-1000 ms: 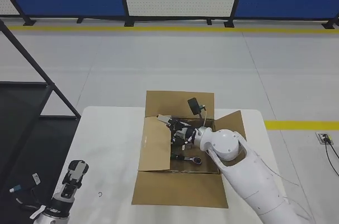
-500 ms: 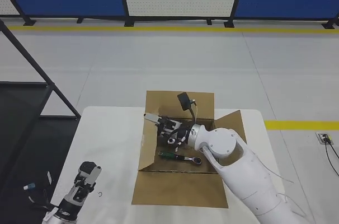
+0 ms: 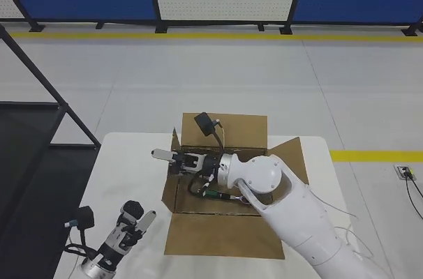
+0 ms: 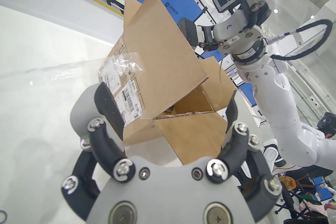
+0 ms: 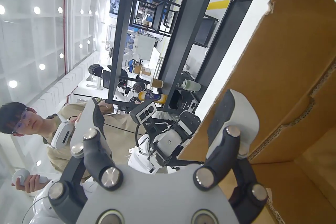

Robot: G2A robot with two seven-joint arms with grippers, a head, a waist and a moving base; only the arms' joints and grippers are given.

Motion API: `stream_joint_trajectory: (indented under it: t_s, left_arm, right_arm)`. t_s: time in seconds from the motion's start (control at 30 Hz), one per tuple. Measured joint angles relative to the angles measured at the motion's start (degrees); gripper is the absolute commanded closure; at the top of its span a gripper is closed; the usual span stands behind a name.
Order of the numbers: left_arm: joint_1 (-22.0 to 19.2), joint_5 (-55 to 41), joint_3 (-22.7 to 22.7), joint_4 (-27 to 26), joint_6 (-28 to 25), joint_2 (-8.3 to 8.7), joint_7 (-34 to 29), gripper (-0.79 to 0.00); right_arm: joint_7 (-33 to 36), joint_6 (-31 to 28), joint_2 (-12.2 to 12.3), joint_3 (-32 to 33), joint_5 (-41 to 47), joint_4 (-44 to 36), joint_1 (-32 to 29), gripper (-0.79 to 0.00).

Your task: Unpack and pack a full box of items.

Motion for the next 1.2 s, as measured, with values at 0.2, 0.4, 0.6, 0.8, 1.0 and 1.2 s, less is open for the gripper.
stream_joint_trajectory:
  t_s: [0.2,0.4,0.6,0.8,1.0,1.2]
  left_arm:
    - [-3.1,-0.1,1.9,1.6,3.3,-0.13,1.2,-0.785]
    - [-5.4,1.8,3.3,3.0,6.2,-0.09,0.3,-0.785]
    - [-7.1,3.5,4.6,4.0,8.4,-0.1,0.4,-0.785]
    - [-7.0,3.7,4.8,4.3,9.6,-0.13,2.0,-0.785]
    - [-5.0,2.2,3.6,3.5,10.2,-0.15,4.1,-0.785]
    - [-4.1,0.5,2.5,3.3,12.4,-0.26,6.2,-0.785]
  right_arm:
    - [1.0,-1.3,-0.9,-1.3,0.5,1.3,1.1,-0.785]
    - [1.5,-2.4,-1.5,-1.8,0.2,1.9,1.7,-0.785]
    - [1.9,-2.9,-1.9,-1.8,0.2,2.7,2.1,-0.785]
    - [2.5,-3.3,-2.2,-1.5,0.2,3.5,2.2,-0.785]
    - [2.9,-3.9,-2.2,-0.6,-0.1,4.1,1.8,-0.785]
    - [3.5,-4.6,-2.2,0.5,-0.1,4.5,1.3,-0.785]
